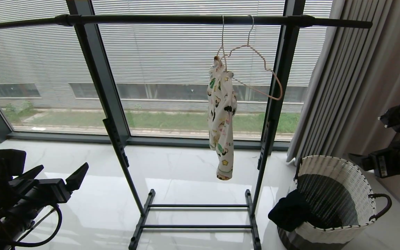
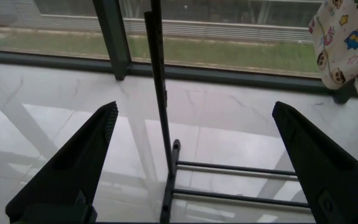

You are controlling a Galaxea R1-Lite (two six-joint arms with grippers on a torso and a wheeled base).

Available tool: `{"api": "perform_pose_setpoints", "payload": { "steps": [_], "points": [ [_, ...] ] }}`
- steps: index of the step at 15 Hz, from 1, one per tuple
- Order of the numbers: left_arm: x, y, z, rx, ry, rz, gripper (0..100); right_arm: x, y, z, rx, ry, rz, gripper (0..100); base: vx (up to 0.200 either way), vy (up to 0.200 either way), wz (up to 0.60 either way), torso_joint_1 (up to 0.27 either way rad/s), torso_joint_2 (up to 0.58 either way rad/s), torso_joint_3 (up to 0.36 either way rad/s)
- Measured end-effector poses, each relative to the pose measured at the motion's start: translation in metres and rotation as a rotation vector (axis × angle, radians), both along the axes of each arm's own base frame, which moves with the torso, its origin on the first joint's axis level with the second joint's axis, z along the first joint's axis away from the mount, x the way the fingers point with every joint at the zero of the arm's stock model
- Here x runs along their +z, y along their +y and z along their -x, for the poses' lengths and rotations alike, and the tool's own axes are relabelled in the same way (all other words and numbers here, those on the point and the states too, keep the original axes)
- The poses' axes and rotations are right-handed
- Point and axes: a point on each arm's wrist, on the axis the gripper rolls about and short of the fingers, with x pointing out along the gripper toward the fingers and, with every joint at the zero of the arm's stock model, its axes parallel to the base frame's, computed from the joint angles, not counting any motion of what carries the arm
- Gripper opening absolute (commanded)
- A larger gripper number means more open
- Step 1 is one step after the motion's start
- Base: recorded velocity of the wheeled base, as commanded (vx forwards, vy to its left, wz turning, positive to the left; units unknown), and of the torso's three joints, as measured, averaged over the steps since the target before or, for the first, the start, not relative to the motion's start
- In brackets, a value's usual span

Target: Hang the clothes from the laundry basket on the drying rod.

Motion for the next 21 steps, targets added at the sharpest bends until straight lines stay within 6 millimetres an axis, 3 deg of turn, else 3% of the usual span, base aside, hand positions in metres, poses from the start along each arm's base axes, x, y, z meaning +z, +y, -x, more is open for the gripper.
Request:
{"api": "perform_pose_setpoints", "payload": {
  "steps": [6, 9, 13, 16, 21],
  "points": [
    [-0.004, -0.008, 0.006, -0.036, 0.023, -0.02, 100, 0.0, 0.0, 0.0, 0.001, 0.002, 0.002, 100, 0.0, 0.0, 0.0, -0.159, 0.46, 0.302],
    [-0.005, -0.006, 0.006, 0.036, 0.035, -0.061, 100, -0.001, 0.0, 0.0, 0.0, 0.005, 0.003, 100, 0.0, 0.0, 0.0, -0.107, 0.4, 0.292],
    [-0.008, -0.005, 0.004, 0.067, 0.054, -0.073, 100, -0.004, -0.001, 0.001, 0.02, 0.017, 0.055, 100, 0.0, 0.0, 0.0, -0.023, 0.08, 0.05],
    [-0.008, -0.006, 0.004, 0.059, 0.053, -0.072, 100, -0.009, -0.002, 0.001, 0.044, 0.04, 0.106, 100, 0.2, 0.0, 0.0, -0.01, 0.01, 0.017],
    [-0.008, -0.012, 0.003, 0.028, 0.052, -0.073, 100, -0.039, -0.003, 0.007, 0.135, 0.159, 0.205, 100, 0.2, 0.0, 0.0, 0.001, 0.0, 0.002]
  ]
}}
